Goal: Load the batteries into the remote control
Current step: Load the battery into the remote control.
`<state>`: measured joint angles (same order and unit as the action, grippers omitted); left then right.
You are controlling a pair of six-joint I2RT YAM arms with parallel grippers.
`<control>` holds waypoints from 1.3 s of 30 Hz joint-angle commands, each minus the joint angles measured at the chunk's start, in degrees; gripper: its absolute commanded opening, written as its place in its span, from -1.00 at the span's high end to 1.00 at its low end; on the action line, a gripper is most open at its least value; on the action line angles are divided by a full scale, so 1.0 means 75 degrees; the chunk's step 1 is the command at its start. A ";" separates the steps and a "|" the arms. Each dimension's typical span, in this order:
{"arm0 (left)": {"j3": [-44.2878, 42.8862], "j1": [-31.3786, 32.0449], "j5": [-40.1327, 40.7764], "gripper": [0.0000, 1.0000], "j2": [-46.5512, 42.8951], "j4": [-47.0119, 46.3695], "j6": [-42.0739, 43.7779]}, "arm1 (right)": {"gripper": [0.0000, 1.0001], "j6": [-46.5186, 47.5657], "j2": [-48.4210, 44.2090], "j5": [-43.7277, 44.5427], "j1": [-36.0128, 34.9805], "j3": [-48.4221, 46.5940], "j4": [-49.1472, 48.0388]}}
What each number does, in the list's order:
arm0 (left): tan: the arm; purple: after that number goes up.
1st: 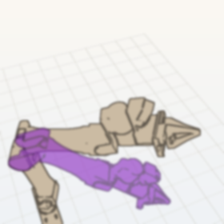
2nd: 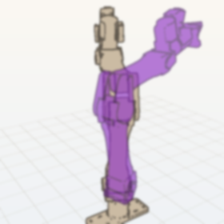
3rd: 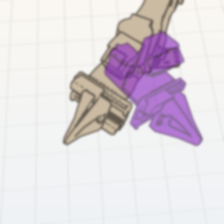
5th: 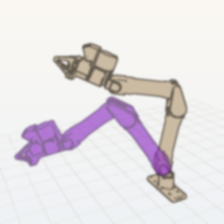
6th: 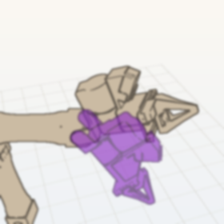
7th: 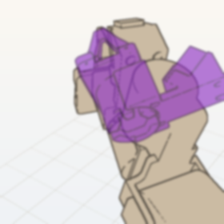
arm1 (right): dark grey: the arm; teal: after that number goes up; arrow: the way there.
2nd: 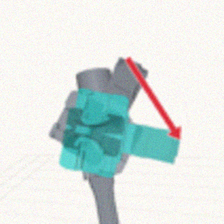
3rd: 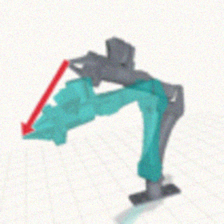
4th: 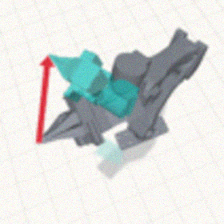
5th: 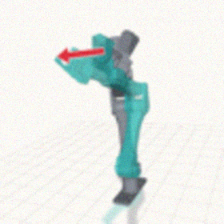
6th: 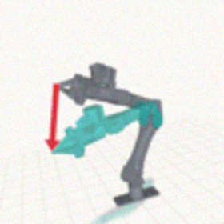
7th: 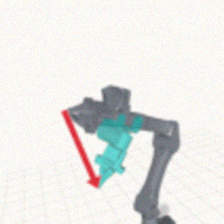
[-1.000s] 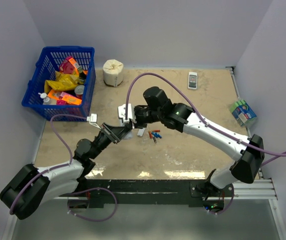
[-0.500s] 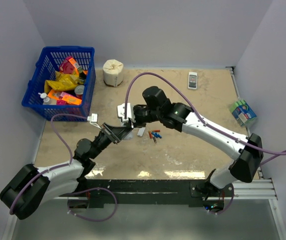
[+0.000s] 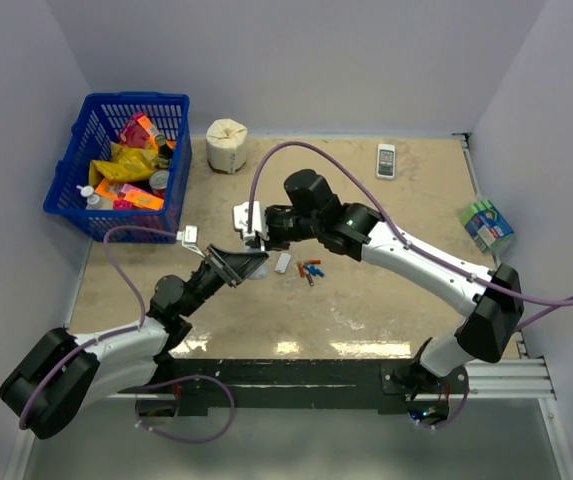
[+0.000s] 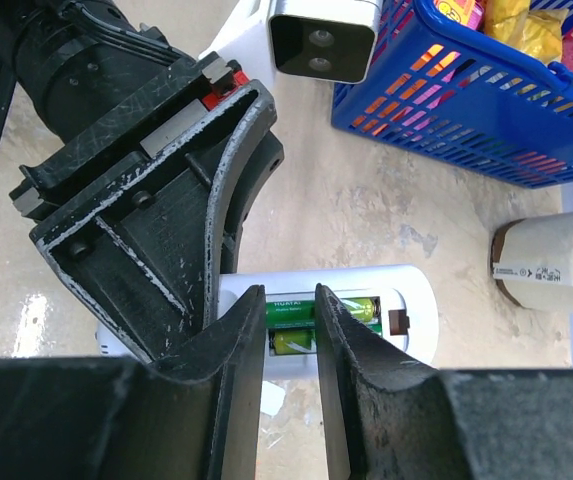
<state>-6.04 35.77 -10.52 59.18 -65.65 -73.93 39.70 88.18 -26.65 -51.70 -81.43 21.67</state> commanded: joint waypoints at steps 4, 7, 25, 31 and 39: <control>-0.0343 0.0036 -0.0273 1.00 -0.0109 -0.0961 0.0224 | 0.46 -0.0079 0.0031 -0.0125 0.0343 -0.0018 -0.0346; -0.0343 0.0036 -0.0343 1.00 -0.0086 -0.1090 0.0213 | 0.49 -0.0091 0.0055 -0.0219 0.0390 0.0029 -0.0405; -0.0507 0.0036 -0.1105 1.00 0.0126 -0.2415 0.0494 | 0.71 -0.0383 0.0290 -0.0746 0.0729 0.0275 -0.0943; -0.0425 0.0047 -0.1058 1.00 0.0149 -0.2485 0.0412 | 0.72 -0.0629 0.0348 -0.0934 0.0823 0.0228 -0.1154; -0.0168 0.0001 -0.0613 1.00 0.0195 -0.1806 -0.0067 | 0.32 -0.1941 0.0196 -0.1298 0.0812 -0.0638 -0.1588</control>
<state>-6.57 35.73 -16.99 61.49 -69.06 -73.08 31.75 90.63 -35.68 -46.41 -81.23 12.49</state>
